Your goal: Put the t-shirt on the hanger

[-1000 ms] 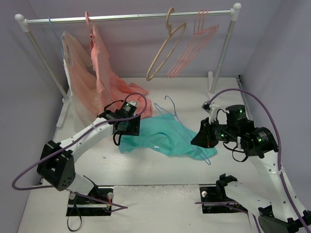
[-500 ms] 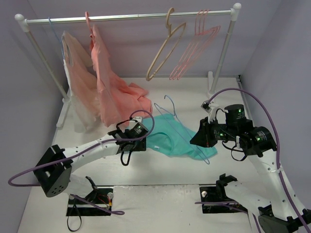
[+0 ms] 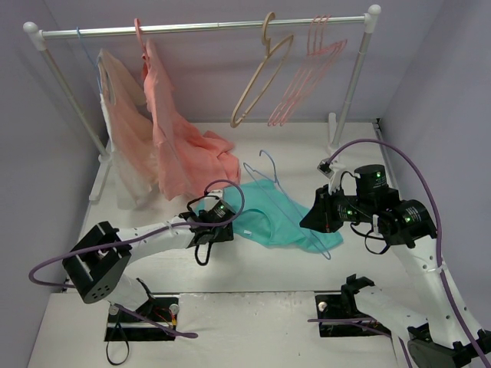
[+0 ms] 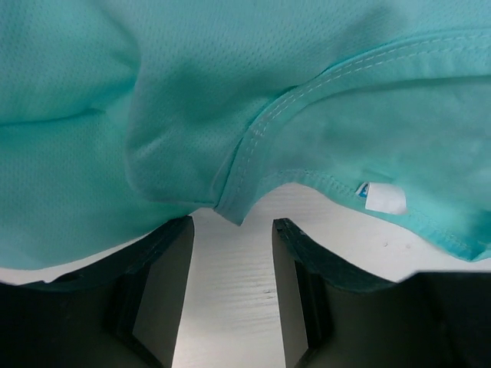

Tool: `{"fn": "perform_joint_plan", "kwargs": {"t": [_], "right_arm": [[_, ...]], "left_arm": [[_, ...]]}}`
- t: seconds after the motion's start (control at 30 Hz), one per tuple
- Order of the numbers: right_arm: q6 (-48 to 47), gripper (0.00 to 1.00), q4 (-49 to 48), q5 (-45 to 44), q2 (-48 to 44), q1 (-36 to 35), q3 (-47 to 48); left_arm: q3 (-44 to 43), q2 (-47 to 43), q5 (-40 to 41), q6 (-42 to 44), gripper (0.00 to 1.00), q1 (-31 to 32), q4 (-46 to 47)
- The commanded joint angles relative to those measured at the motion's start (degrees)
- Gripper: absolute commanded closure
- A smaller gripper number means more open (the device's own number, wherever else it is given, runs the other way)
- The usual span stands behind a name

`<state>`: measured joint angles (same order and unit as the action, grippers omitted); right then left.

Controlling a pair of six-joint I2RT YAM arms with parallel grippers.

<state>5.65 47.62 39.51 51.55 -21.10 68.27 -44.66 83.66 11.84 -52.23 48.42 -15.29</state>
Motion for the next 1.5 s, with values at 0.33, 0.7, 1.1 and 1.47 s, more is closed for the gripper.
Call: {"fn": "perform_joint_plan", "kwargs": {"t": [0.33,0.7,1.1,1.47], "right_arm": [[1.4,1.0,-3.8,2.0,0.0,-0.3,-2.2],[1.2,1.0,-3.9,3.6,-1.7,-0.4,-4.2],[0.3,1.0,-3.9,6.7,-1.8,-1.7,-5.3],[0.5,1.0,-6.0,9.1,-0.5,-3.4,-6.9]], "left_arm": [[-1.0,-1.7,0.6,1.3,0.75,-3.9,7.6],[-13.8,-1.7,-8.5,10.4,0.99,-12.8,-4.2],[-35.0,5.3,-17.7,16.8,0.99,-16.8,-22.8],[-39.7,7.0,-20.5,17.4,0.99,-16.8,-28.6]]}}
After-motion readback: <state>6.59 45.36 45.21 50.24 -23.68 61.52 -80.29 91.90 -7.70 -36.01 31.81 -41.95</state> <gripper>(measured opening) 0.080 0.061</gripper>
